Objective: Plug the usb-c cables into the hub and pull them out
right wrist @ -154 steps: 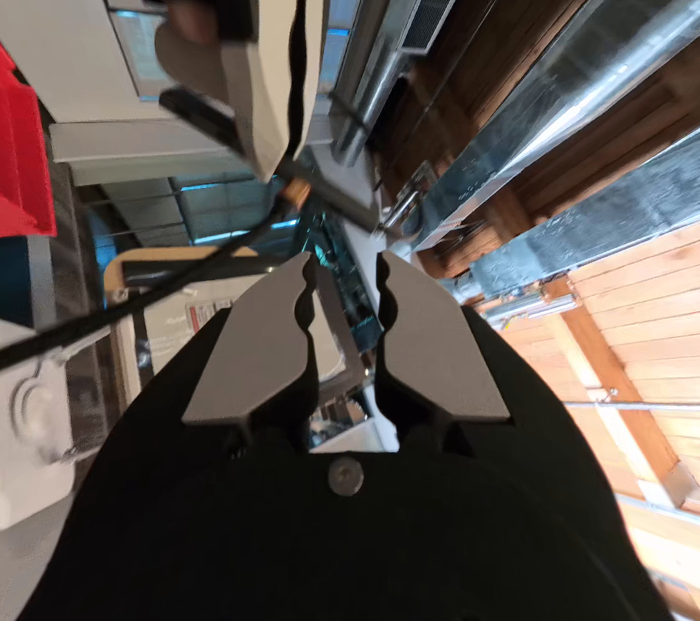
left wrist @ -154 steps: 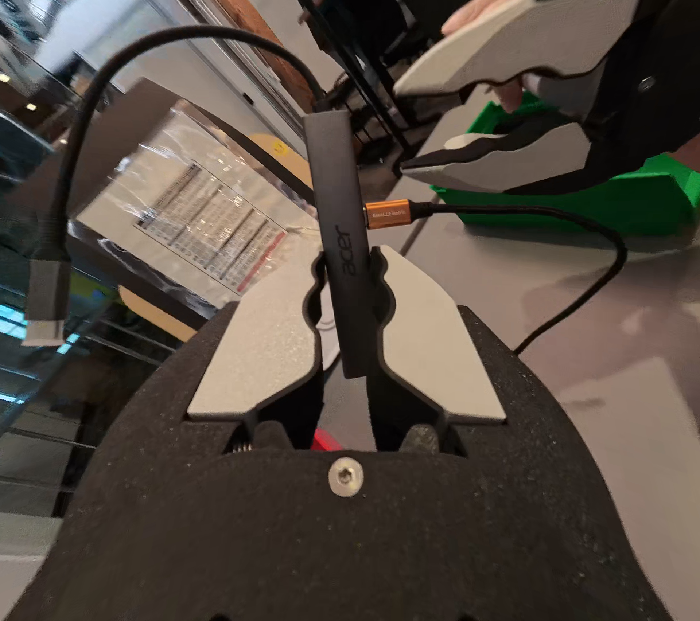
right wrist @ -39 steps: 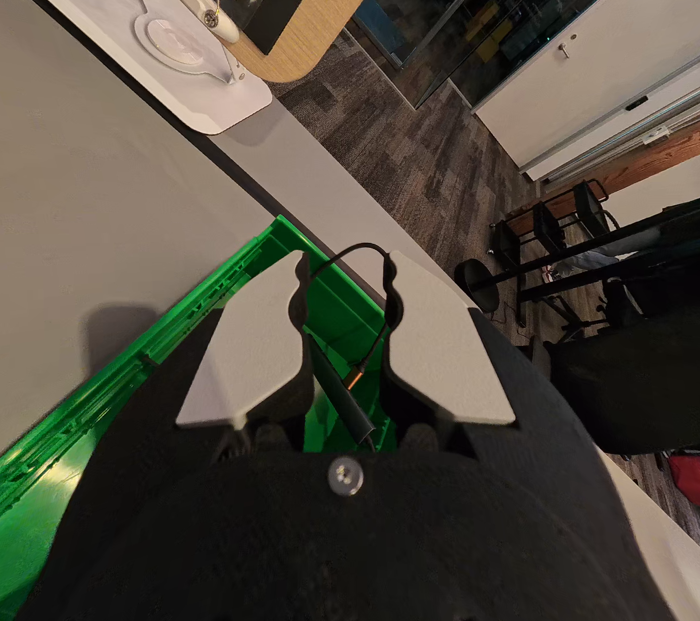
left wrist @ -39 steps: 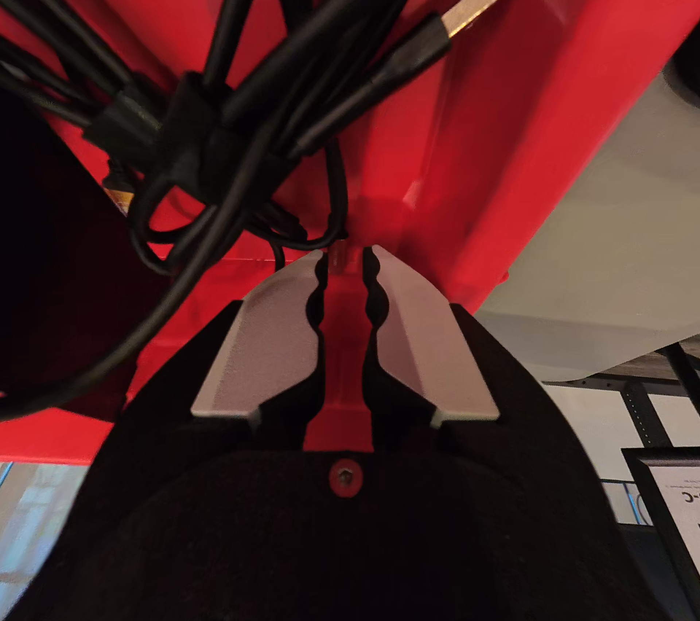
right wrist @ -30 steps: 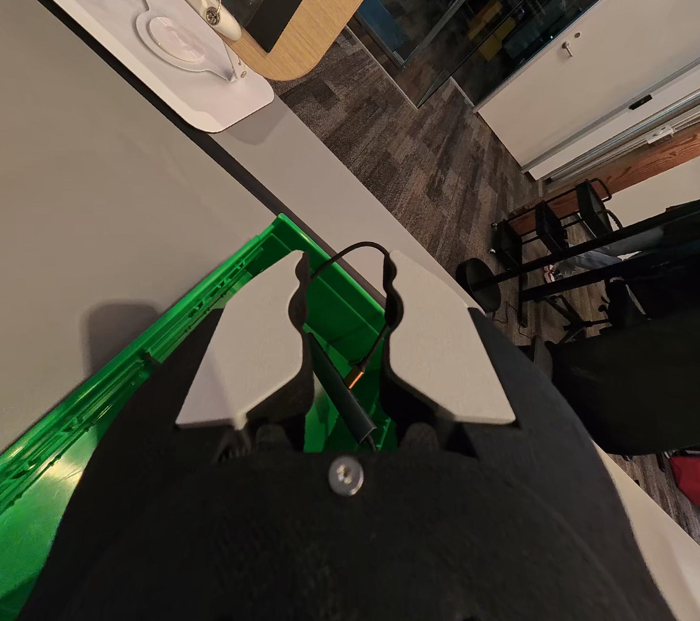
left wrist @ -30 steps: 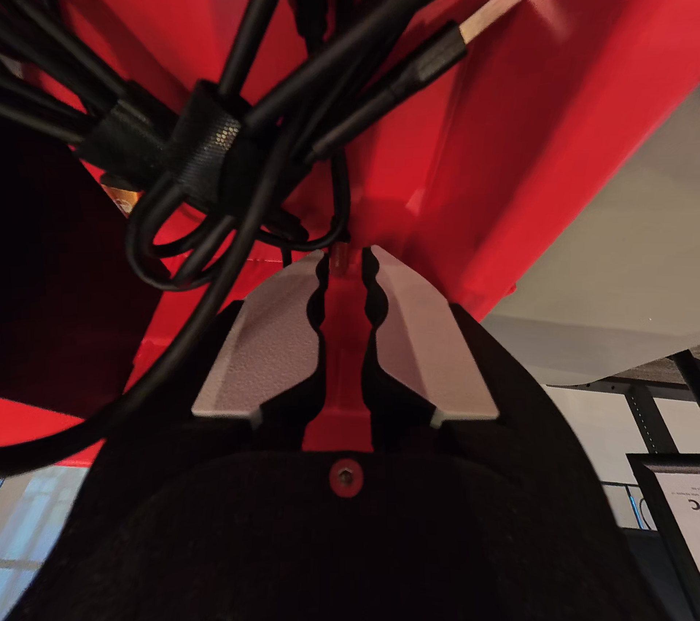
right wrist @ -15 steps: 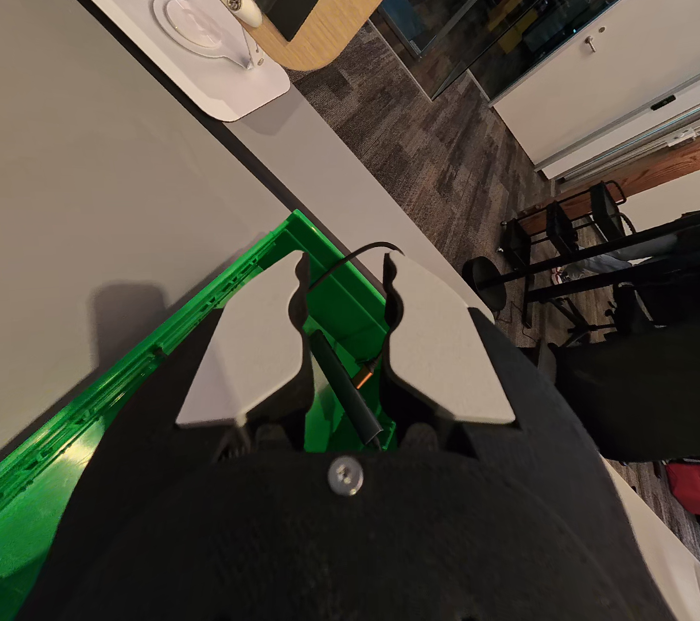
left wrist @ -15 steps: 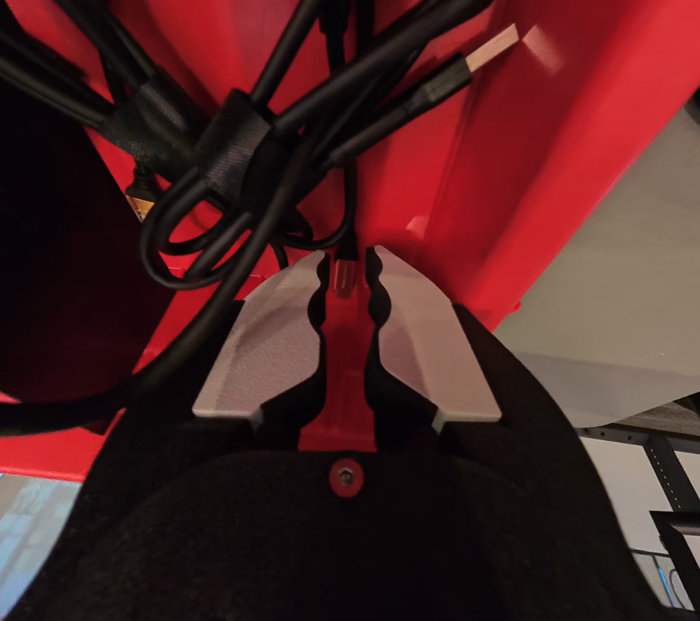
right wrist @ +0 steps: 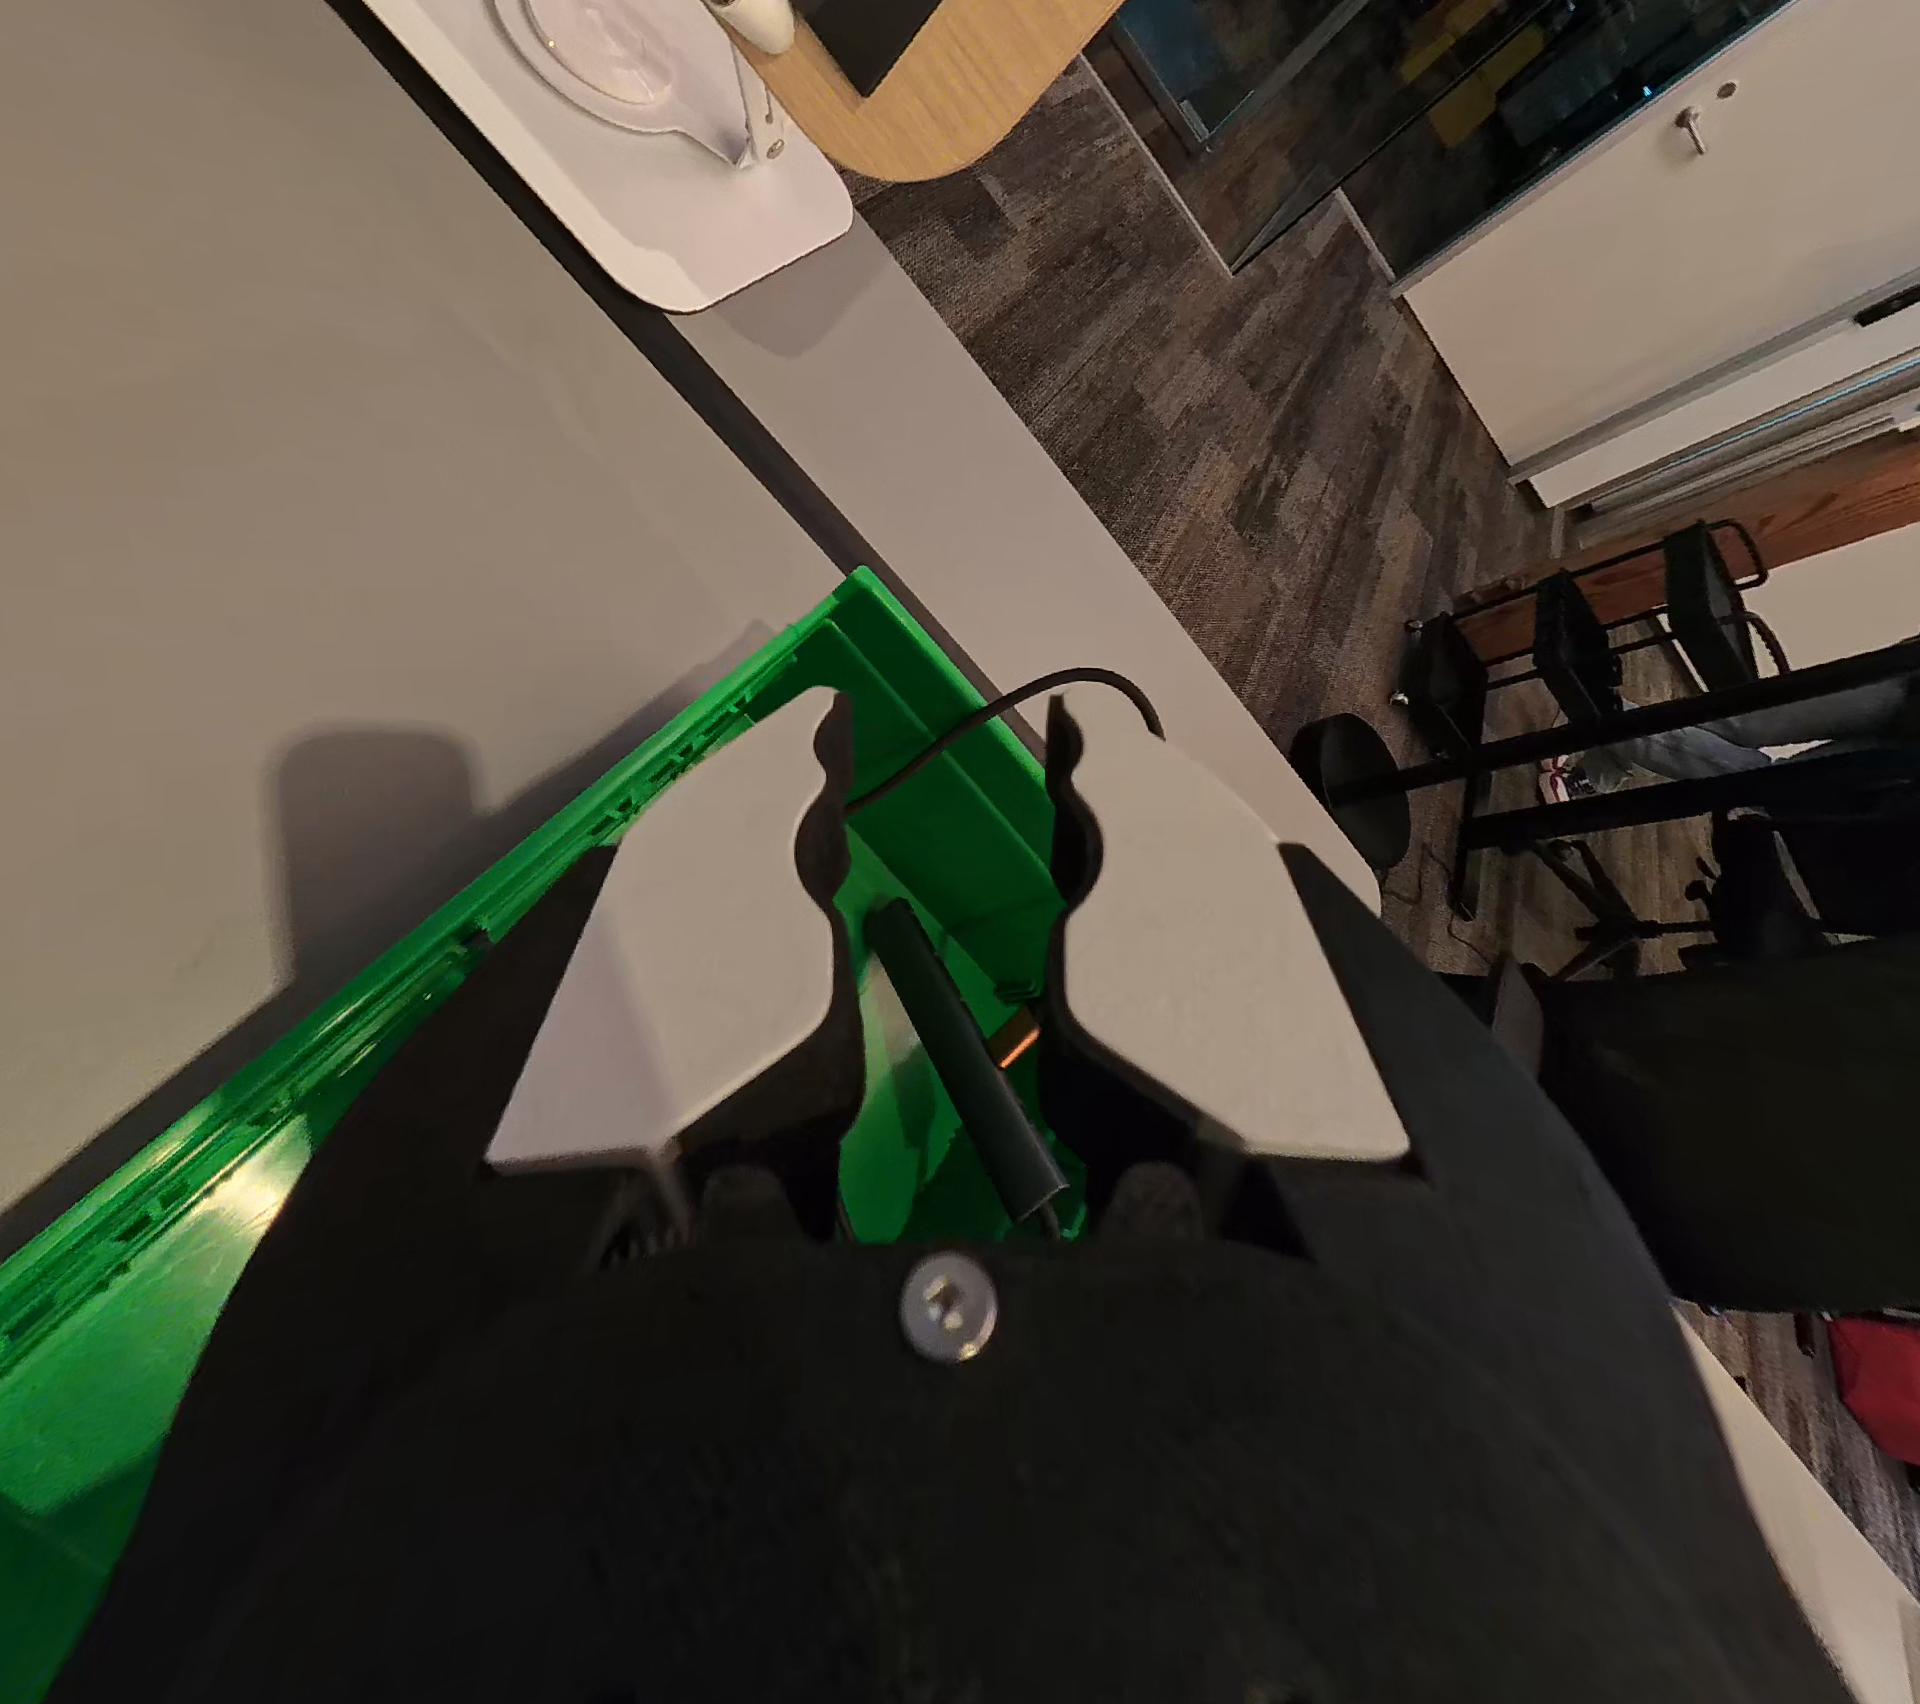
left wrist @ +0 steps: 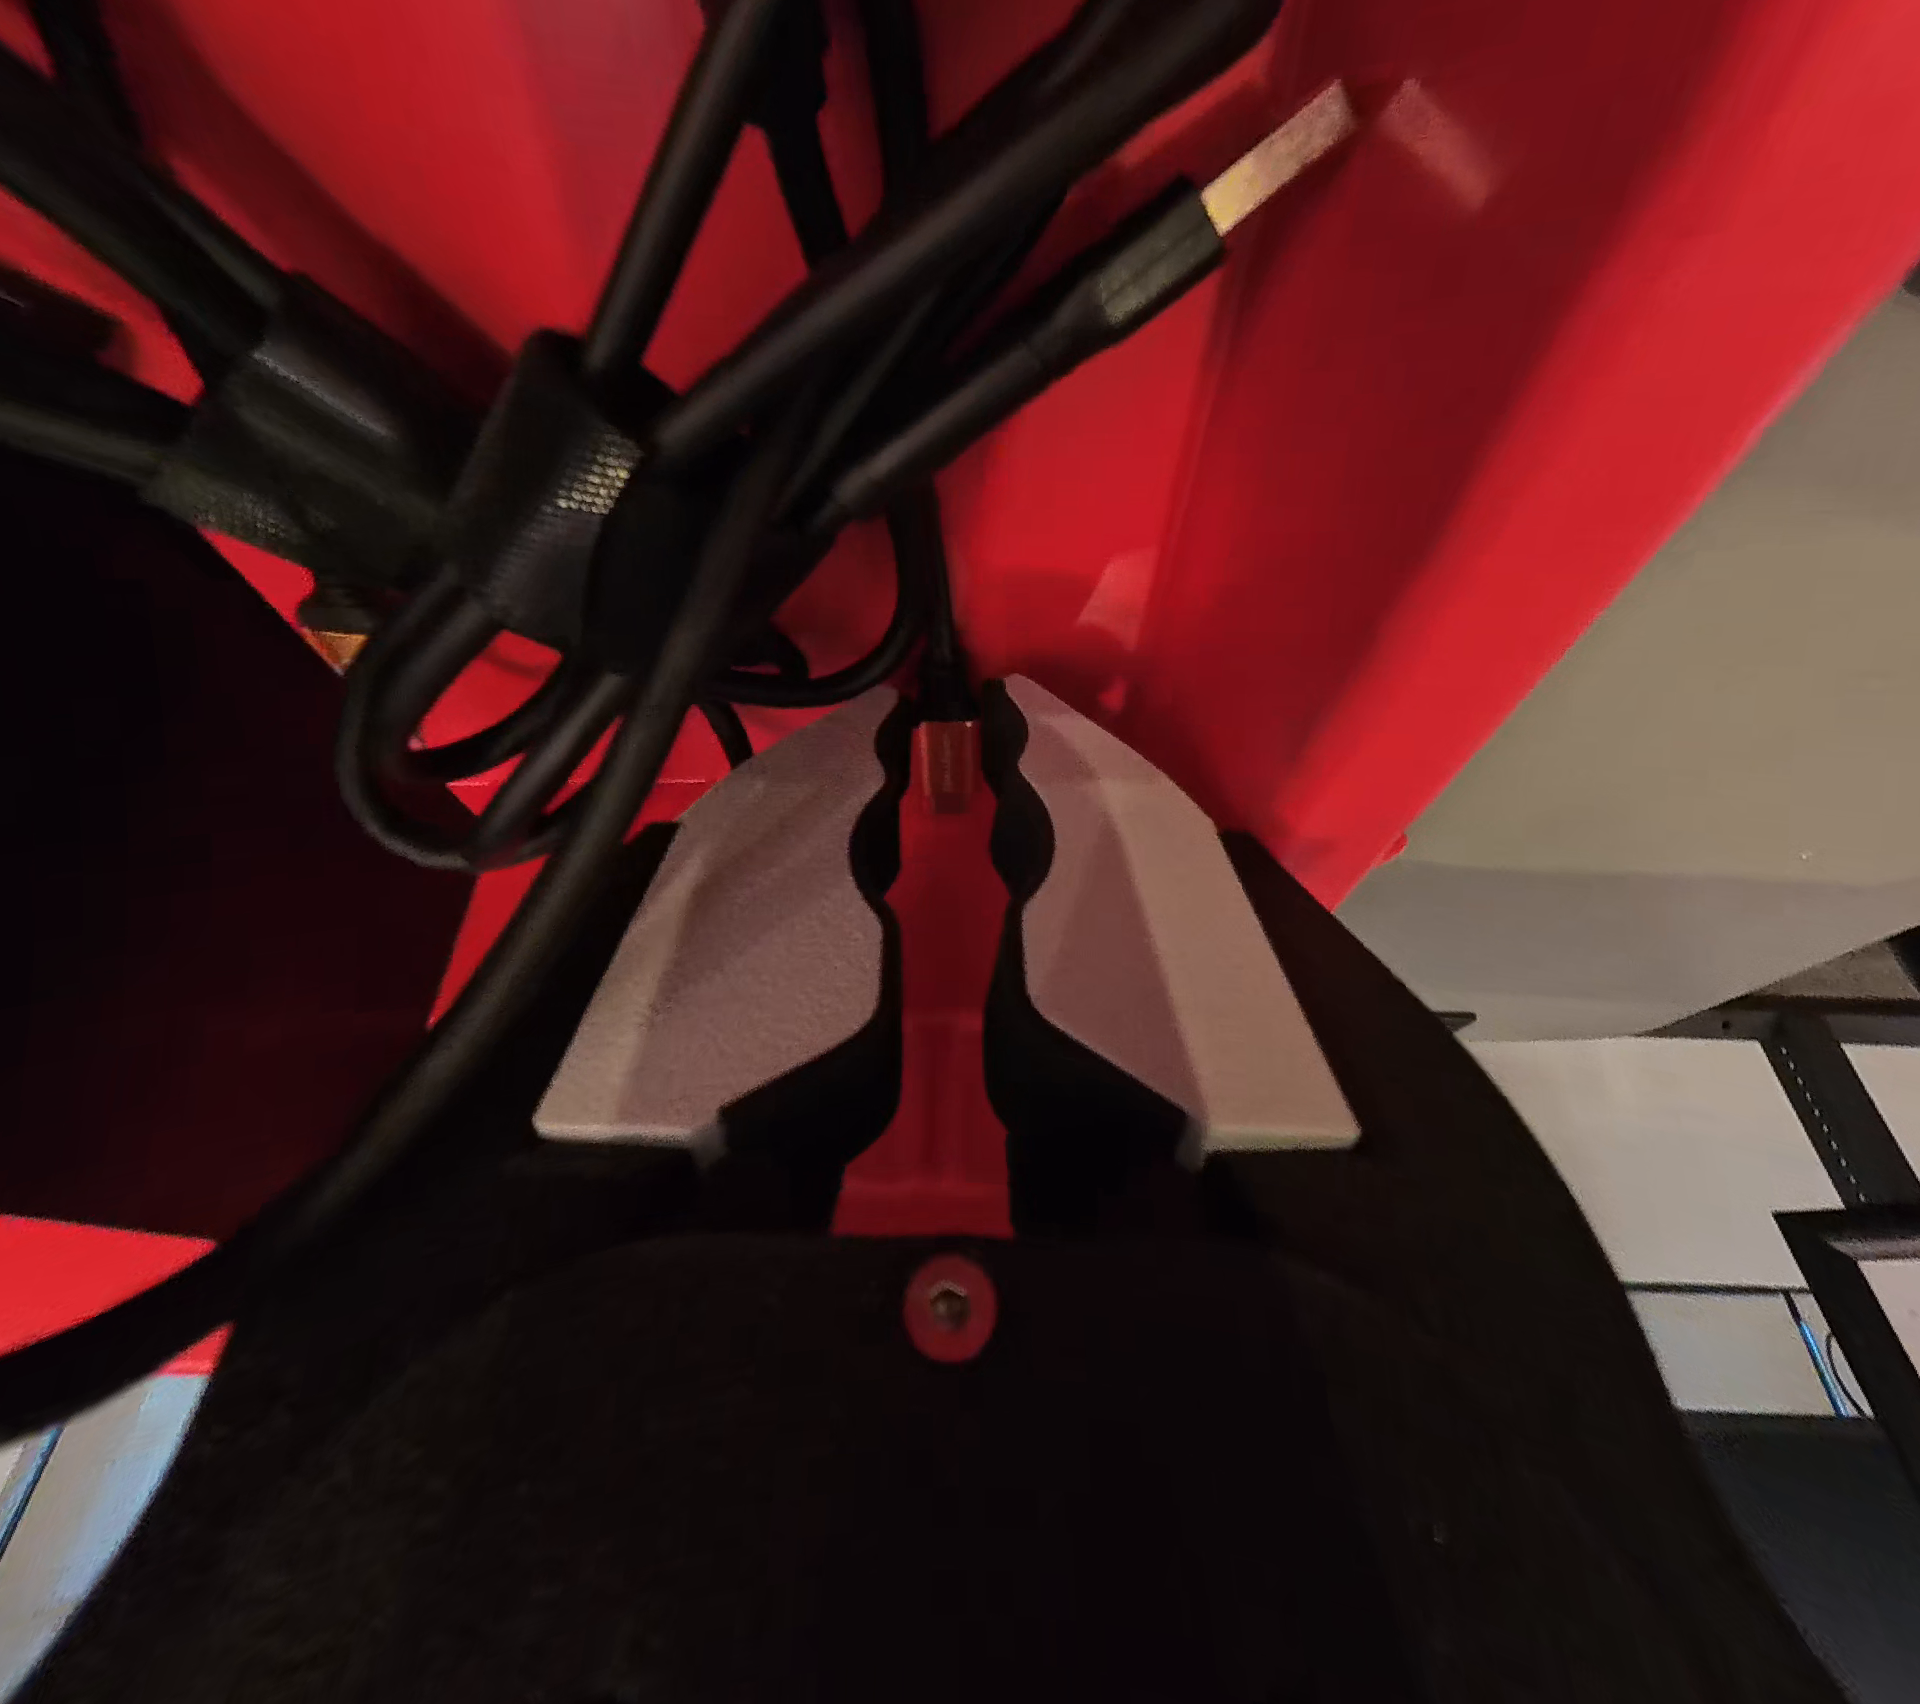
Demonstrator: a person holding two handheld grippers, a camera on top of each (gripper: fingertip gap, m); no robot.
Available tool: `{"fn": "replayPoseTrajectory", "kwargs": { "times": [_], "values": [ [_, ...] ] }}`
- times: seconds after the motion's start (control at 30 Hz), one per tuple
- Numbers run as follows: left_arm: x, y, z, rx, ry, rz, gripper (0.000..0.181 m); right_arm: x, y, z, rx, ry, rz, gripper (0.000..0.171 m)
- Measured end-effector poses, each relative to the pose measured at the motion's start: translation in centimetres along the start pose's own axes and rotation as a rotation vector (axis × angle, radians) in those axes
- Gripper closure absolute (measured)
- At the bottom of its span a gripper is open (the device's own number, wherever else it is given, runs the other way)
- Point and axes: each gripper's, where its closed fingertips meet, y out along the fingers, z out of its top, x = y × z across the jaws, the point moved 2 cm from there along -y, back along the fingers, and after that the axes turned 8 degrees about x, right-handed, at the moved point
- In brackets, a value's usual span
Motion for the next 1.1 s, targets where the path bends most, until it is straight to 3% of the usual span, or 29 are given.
{"fn": "replayPoseTrajectory", "kwargs": {
  "times": [0.4, 0.63, 0.9, 1.1],
  "values": [
    [0.4, -1.1, -0.3, -0.078, -0.076, -0.021, 0.17, 0.1, -0.3, -0.2, 0.017, 0.012, 0.015, 0.138],
    [0.1, -5.3, -1.0, -0.232, -0.089, -0.037, 0.17, 0.0, -0.5, 0.1, 0.027, 0.006, 0.021, 0.139],
    [-0.1, -10.2, -3.5, -0.545, -0.066, -0.026, 0.17, 0.1, -0.8, 0.0, 0.041, 0.019, 0.024, 0.139],
    [-0.6, -14.5, -3.8, -0.641, -0.077, 0.033, 0.17, 0.3, -1.0, 0.0, 0.05, 0.027, 0.026, 0.14]
  ]
}}
